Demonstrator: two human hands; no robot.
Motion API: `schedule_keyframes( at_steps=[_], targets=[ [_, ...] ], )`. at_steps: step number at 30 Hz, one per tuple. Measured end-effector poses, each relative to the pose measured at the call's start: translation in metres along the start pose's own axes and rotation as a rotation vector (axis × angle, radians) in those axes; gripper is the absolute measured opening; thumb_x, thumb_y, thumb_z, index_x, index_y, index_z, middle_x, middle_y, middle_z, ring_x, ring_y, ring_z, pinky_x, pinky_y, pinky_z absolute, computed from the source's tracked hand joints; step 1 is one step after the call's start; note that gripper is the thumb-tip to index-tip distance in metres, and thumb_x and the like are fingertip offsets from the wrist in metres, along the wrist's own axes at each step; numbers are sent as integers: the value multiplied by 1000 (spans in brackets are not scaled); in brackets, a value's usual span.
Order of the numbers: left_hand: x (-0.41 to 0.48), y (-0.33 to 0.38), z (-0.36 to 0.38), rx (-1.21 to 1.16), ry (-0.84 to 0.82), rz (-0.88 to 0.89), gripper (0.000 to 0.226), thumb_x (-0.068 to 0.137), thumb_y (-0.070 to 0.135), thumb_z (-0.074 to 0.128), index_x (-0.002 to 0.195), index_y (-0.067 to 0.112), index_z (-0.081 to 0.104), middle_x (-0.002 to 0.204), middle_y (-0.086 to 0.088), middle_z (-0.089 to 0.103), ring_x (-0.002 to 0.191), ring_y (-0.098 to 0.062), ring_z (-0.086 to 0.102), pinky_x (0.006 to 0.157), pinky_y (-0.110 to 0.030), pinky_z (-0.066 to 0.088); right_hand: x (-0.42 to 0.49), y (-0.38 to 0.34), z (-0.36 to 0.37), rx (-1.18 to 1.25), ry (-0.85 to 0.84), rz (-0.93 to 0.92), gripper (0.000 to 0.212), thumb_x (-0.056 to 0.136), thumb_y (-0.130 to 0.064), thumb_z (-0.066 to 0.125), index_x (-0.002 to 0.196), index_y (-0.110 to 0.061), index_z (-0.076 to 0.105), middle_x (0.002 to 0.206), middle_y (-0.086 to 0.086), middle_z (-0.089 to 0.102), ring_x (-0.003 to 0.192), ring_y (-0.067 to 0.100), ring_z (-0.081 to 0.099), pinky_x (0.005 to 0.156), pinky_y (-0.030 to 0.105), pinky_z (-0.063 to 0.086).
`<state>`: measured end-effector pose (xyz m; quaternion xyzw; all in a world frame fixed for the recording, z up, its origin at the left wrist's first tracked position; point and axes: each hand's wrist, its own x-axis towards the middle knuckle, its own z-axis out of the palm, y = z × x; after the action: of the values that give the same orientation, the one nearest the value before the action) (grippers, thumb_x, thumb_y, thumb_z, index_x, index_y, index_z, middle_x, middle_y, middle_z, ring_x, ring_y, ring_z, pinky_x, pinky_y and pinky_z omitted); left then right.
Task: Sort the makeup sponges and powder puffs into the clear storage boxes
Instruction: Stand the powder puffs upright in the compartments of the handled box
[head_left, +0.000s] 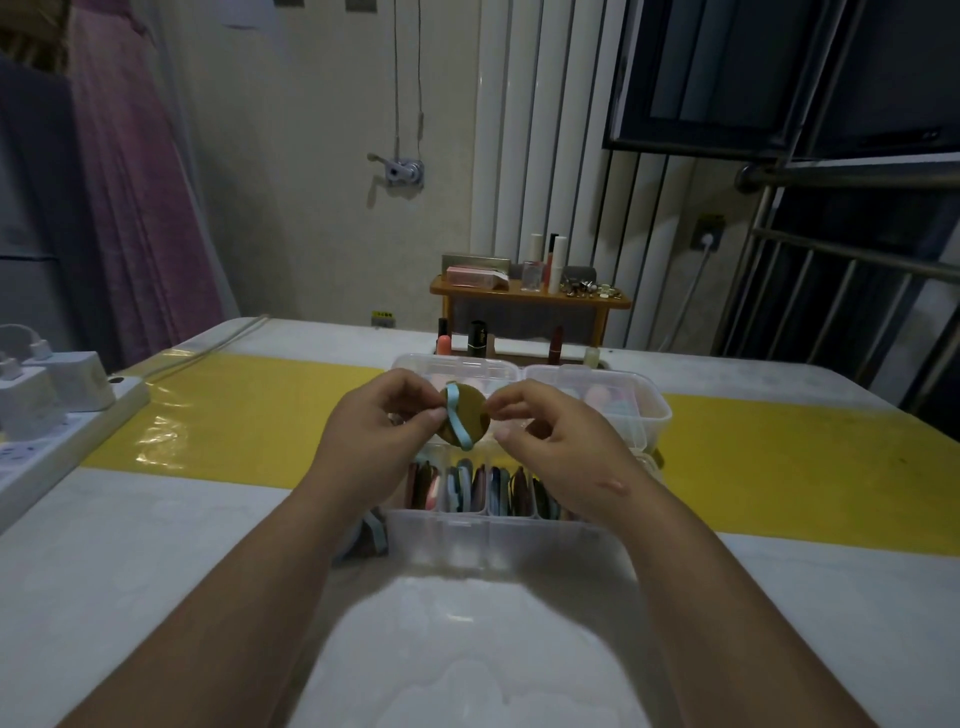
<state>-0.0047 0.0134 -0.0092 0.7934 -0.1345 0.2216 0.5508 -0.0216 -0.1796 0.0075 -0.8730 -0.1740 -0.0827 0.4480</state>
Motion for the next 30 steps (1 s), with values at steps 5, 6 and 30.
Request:
schedule_keyframes(
  at_steps=[5, 6, 30],
  targets=[
    [0, 0, 0, -4, -56, -11, 20, 86, 5, 70, 80, 24, 68, 80, 9, 69, 77, 1, 63, 69, -23, 49, 0, 0, 1, -7, -8, -16, 23, 100, -24, 55, 115, -36, 67, 109, -18, 65, 100, 2, 59, 82, 22, 50],
    [0, -1, 0, 8, -74, -18, 19, 87, 7, 70, 81, 25, 69, 84, 9, 70, 82, -1, 63, 71, -25, 50, 0, 1, 0, 0, 17, -20, 22, 99, -23, 56, 111, -37, 68, 105, -19, 65, 97, 3, 59, 80, 22, 50],
    [0, -6, 0, 100, -26, -130, 19, 87, 8, 68, 79, 25, 70, 81, 11, 63, 79, -12, 55, 66, -27, 42, 3, 18, -30, -124, 442, 183, 19, 69, -22, 49, 53, -10, 49, 60, 17, 56, 59, 37, 63, 53, 47, 53]
  ],
)
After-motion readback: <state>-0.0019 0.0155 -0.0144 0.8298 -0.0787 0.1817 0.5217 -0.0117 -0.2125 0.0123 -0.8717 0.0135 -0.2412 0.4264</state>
